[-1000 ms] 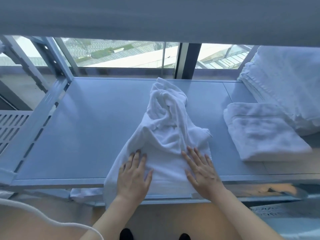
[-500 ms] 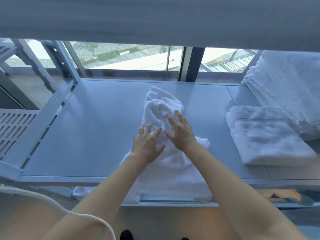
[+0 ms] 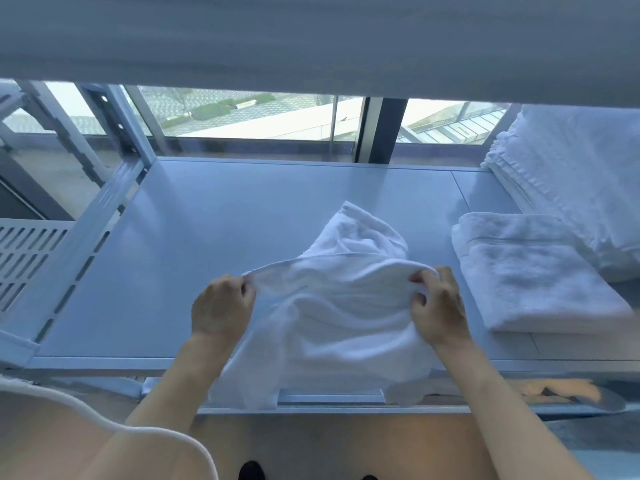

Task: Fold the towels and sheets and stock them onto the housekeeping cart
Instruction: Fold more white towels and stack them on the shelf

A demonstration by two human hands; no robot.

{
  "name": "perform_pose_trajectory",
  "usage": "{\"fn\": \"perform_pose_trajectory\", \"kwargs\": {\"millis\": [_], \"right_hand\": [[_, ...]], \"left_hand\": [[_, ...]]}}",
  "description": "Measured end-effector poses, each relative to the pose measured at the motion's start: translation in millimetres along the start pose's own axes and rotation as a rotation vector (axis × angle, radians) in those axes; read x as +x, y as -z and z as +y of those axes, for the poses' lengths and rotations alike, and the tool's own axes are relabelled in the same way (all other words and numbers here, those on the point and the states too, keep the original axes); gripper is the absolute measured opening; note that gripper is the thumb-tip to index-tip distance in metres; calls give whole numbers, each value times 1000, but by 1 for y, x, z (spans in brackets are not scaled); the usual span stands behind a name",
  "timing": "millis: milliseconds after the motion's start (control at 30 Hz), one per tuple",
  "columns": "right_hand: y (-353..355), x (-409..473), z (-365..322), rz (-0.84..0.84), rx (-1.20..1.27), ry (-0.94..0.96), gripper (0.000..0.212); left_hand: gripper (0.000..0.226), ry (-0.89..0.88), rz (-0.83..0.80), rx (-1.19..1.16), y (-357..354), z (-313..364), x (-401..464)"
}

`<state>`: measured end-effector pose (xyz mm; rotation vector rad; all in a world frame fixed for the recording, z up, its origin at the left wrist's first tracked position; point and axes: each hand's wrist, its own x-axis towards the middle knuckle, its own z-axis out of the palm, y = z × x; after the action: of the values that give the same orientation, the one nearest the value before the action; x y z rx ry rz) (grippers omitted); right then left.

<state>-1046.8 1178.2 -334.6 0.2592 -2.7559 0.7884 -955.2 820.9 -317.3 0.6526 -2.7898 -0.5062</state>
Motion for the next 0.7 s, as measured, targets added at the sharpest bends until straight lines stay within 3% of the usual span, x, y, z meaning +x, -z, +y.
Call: {"fn": "perform_pose_trajectory", "kwargs": {"millis": [133, 233, 300, 367, 433, 567, 633, 700], "right_hand": [[4, 1, -15, 50, -110, 5, 41], [3, 17, -44, 84, 53, 117, 53], [0, 32, -56, -50, 82, 23, 60], [-1, 44, -63, -311, -81, -120, 57], [-4, 39, -70, -479, -207, -86, 50], [-6, -3, -89, -723, 121, 42, 50], [-14, -10, -92, -713, 295, 42, 35], [-27, -3, -83, -528, 270, 56, 29]], "left_hand": [[15, -82, -1, -84, -4, 33, -5], [77, -233, -176, -140, -12, 65, -2], [90, -287, -274, -44, -21, 78, 1], [87, -290, -329, 14, -29, 81, 4], [79, -282, -341, -2, -36, 76, 5], [50, -304, -292, -85, -44, 56, 2], [34, -361, -226, -181, -45, 47, 2], [32, -415, -204, -277, -42, 41, 5]]}}
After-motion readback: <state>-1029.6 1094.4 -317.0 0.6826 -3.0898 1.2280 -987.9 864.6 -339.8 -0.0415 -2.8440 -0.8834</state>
